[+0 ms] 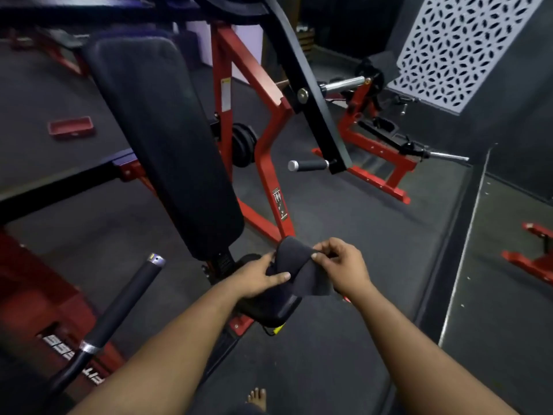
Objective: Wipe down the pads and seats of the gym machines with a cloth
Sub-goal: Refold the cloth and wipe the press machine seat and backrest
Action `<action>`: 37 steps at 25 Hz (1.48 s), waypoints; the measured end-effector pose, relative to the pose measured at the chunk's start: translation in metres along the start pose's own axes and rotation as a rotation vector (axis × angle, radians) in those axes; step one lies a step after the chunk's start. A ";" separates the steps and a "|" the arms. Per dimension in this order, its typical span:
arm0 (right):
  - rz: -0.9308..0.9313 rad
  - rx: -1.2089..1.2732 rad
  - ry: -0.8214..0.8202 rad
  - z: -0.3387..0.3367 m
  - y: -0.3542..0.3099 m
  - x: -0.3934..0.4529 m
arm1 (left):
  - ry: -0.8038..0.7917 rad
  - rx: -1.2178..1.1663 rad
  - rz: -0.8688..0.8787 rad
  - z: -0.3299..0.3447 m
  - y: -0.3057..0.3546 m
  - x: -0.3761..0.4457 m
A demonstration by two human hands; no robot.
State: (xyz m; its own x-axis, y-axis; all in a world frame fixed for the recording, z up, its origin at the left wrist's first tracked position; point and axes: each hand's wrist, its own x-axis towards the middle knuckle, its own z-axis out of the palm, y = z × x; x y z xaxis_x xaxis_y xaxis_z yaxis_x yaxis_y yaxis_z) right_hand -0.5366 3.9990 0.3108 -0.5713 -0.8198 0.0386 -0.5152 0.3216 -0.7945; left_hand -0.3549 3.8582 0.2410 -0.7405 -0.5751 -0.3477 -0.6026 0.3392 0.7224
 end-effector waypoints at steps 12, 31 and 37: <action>-0.153 -0.160 -0.534 -0.017 0.083 0.139 | 0.329 -0.172 -0.042 -0.036 0.049 0.065; -0.939 -0.207 -0.551 0.033 0.002 0.161 | 0.867 0.491 -0.582 -0.027 0.088 -0.022; -0.818 -0.129 -0.519 0.029 -0.020 0.149 | 0.730 0.400 -0.574 -0.029 0.066 -0.054</action>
State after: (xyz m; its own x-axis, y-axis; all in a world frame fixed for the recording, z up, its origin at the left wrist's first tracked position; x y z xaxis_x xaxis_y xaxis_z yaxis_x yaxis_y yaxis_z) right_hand -0.5932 3.8571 0.3148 0.3296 -0.9097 0.2525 -0.7110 -0.4151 -0.5675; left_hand -0.3458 3.8898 0.3247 -0.0250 -0.9992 -0.0323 -0.9653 0.0157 0.2608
